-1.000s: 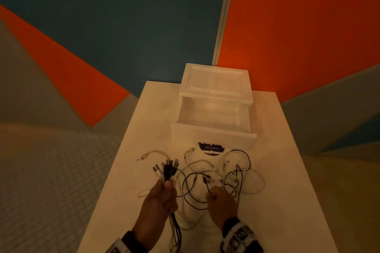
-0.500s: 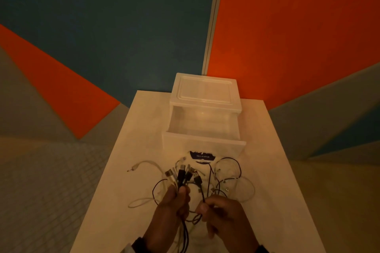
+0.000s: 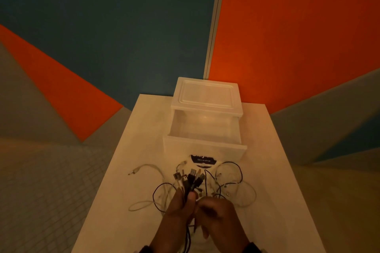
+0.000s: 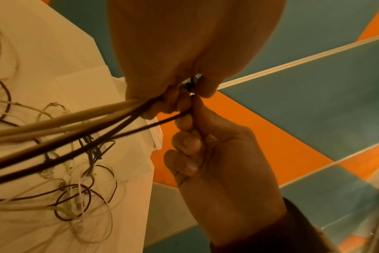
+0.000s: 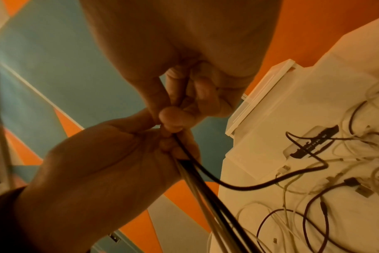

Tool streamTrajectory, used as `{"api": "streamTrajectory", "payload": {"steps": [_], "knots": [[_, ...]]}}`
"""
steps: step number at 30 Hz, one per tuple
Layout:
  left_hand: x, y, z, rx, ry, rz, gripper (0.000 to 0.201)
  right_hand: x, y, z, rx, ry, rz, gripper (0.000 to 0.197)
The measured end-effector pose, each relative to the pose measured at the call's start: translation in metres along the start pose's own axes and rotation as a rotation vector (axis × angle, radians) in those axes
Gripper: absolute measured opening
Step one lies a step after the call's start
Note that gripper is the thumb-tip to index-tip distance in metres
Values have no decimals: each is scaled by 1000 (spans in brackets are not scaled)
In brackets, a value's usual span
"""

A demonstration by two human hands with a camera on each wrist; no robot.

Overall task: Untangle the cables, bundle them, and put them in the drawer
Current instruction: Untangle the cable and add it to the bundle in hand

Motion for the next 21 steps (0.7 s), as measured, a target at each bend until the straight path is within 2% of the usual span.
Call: {"api": "streamTrajectory", "payload": {"steps": [2,4,8,11,13,14,17,19,21], "knots": [[4,2,-3,-17,24,6,13,0,0,1,23,-63,-88,22],[8,3,-6,-12,31,-18,20,3,-1,4,31,-75,-157,26],[14,3,-4,32,30,-209,22,17,1,2,-113,-48,-213,38],[27,-9,0,38,66,-316,28,45,-3,-4,-202,83,-210,31],[37,-20,0,10,80,-434,29,76,-14,-4,-272,187,-335,20],[43,-26,-1,-7,81,-463,29,90,-20,-5,-287,224,-380,26],[59,-41,-9,-54,81,-522,26,122,-39,-1,-176,288,-534,28],[68,-48,-12,-69,71,-512,26,132,-53,1,-131,380,-631,20],[66,-48,-11,-58,42,-445,29,129,-61,8,-27,367,-693,35]]}}
Point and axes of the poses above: each hand's wrist, its own z-axis towards the middle knuckle, its own y-axis out of the palm, x = y × z, the point moved 3 cm from there along z, towards the middle knuckle, and after that the axes turned 6 degrees about -x, right-handed, at the moved point
